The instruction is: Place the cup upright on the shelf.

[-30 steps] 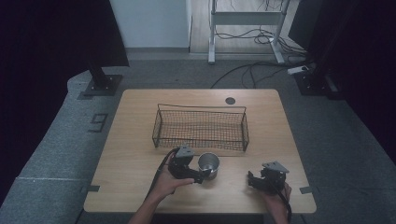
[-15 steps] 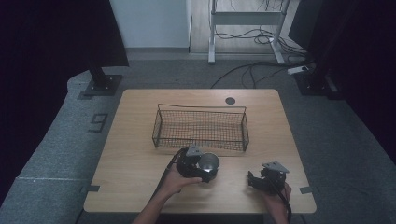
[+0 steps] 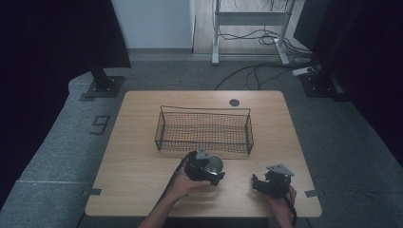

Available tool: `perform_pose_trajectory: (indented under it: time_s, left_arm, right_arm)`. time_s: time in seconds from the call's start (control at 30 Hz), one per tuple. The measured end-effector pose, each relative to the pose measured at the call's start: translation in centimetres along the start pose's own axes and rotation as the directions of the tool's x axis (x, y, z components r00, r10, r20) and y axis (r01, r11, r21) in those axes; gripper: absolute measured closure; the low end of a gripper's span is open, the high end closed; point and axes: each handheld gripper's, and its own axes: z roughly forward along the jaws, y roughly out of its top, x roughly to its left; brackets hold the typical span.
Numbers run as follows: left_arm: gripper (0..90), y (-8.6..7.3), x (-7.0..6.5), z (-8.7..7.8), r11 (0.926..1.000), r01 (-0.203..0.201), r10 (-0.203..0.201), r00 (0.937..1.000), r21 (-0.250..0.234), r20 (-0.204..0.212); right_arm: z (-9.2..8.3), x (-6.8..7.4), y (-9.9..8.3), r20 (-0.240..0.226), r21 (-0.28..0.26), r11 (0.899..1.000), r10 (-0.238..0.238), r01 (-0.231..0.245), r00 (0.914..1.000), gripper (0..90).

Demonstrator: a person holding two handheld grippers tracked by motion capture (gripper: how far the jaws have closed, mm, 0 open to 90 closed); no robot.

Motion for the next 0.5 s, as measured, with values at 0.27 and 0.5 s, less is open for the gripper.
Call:
perform_pose_trajectory:
  time_s: [0.27,0.5]
  left_arm:
    - [11.5,-0.33,0.00,0.13,1.0000,0.004,-0.004,1.0000,0.001,0.003]
    - [12.1,-0.26,0.12,-0.41,1.0000,-0.007,0.007,1.0000,0.004,-0.002]
  right_arm:
    - [0.00,0.00,0.00,0.000,0.000,1.000,0.000,0.000,1.0000,11.7]
    - [0.00,0.00,0.00,-0.001,0.000,1.000,0.000,0.000,1.0000,11.7]
